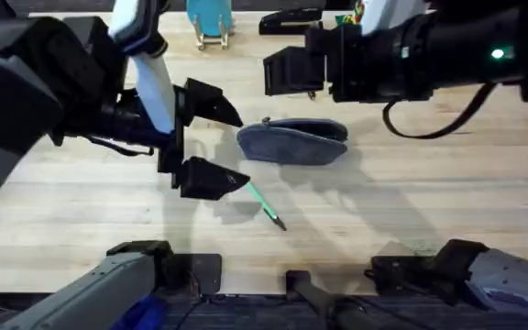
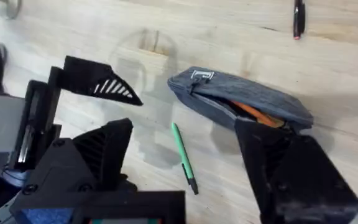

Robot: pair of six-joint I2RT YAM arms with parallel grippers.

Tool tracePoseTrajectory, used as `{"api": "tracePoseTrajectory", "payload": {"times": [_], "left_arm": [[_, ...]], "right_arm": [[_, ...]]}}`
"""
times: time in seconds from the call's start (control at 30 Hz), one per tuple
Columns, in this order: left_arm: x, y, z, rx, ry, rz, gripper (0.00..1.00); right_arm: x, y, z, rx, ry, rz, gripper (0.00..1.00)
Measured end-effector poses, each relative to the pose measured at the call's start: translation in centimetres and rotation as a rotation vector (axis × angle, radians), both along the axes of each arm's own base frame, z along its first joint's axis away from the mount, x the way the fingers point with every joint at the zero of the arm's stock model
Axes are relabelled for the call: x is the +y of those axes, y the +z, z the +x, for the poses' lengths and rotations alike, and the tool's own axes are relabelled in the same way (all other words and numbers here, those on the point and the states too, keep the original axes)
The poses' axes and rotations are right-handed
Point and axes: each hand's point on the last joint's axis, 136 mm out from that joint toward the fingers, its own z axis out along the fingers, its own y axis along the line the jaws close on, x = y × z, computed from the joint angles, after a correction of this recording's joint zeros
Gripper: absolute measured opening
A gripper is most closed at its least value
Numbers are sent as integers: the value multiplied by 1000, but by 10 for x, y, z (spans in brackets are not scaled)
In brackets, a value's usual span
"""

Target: Unzip the bag, pick up the pens from the table one at a time and place them inside, then zip the bag closed.

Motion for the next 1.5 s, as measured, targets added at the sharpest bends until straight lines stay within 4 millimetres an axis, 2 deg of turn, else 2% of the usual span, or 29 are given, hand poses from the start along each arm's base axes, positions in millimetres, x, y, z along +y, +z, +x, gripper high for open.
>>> {"api": "tracePoseTrajectory", "payload": {"times": [0.4,0.57,0.73,1.03,1.23,1.33,1.5], "left_arm": [[20,15,22,76,366,84,996],[31,27,22,67,519,101,996],[34,34,17,57,575,97,995],[35,33,16,80,598,96,995],[35,33,16,82,599,95,995],[35,33,16,82,600,95,995],[35,33,16,82,599,95,995]], "right_arm": [[-8,19,-6,-58,4,25,997],[-13,24,-7,-83,4,19,998],[-19,27,-12,-110,33,-6,997],[-22,25,-14,-162,130,-91,996],[-37,38,3,-212,182,-190,993],[-43,42,11,-191,209,-252,918],[-37,39,28,-159,282,-341,678]]}}
